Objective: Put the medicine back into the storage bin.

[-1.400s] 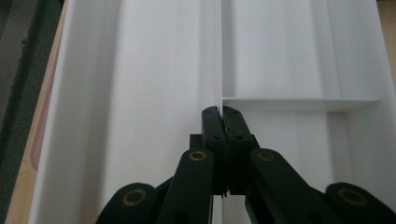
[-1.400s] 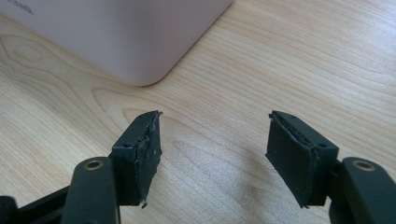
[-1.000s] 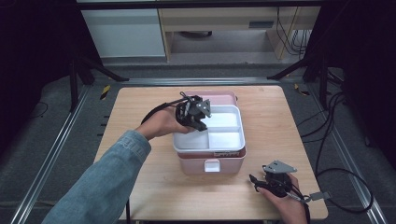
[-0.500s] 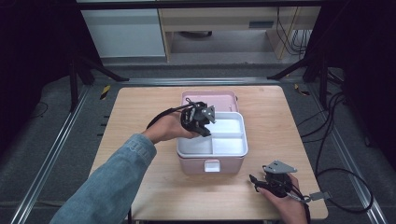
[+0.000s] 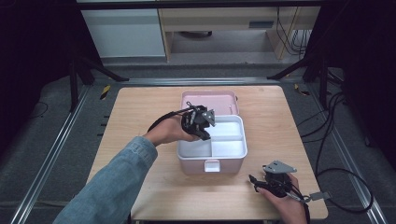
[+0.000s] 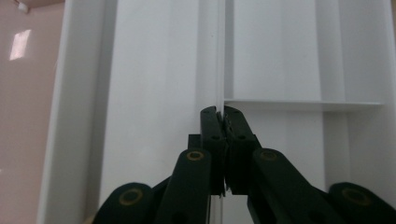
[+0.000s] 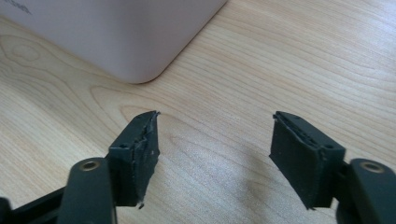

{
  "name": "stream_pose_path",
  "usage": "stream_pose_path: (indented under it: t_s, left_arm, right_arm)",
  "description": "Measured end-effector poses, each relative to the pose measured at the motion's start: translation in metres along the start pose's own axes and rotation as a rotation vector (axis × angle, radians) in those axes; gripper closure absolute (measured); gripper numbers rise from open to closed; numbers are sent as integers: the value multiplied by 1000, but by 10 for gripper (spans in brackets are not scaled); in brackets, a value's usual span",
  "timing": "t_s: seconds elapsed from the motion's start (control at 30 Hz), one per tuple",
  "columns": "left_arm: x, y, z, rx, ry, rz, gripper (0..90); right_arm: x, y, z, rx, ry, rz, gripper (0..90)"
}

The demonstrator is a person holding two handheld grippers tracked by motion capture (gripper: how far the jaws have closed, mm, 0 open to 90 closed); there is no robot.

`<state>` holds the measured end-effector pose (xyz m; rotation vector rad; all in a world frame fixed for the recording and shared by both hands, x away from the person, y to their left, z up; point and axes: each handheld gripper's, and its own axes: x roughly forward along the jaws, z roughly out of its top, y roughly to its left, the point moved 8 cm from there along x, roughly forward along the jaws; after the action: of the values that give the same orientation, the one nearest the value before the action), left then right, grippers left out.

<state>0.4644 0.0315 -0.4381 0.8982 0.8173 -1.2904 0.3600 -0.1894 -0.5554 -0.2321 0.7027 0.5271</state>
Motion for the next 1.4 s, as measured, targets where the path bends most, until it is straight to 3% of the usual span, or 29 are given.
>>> stream_pose_path:
  t_s: [0.13, 0.27, 0.4, 0.43, 0.6, 0.73, 0.9, 1.0, 1.1, 1.2, 1.3, 1.4]
  left_arm:
    - [-7, 4, -1, -34, -27, 41, 711]
    - [-18, 9, -5, -89, -57, 97, 486]
    - [-28, 17, -12, -157, -79, 169, 339]
    - [-31, 19, -13, -183, -87, 191, 296]
    - [-42, 31, -24, -273, -104, 269, 181]
    - [-51, 41, -34, -388, -144, 304, 156]
    - [-59, 55, -45, -470, -172, 380, 142]
    - [-62, 64, -52, -536, -172, 430, 156]
    - [-62, 70, -57, -571, -178, 449, 177]
    - [-62, 78, -61, -607, -197, 460, 178]
    - [-63, 87, -64, -643, -240, 471, 211]
    - [-61, 97, -71, -666, -240, 491, 244]
  right_arm:
    - [-1, -1, 3, 19, -17, -8, 253]
    - [-7, -3, 16, 47, -53, -17, 241]
    - [-12, -8, 35, 40, -72, -26, 290]
    - [-13, -11, 40, 40, -73, -25, 338]
    - [-10, -25, 65, 31, -38, -21, 429]
    - [-3, -42, 87, 64, -24, -16, 447]
    - [9, -60, 118, 107, -28, -6, 453]
    - [11, -68, 141, 91, -29, -21, 481]
    - [13, -75, 163, 56, -17, -57, 490]
    - [16, -78, 189, 29, -16, -61, 501]
    - [21, -78, 212, 22, -21, -42, 535]
    - [31, -77, 230, 37, -24, -15, 581]
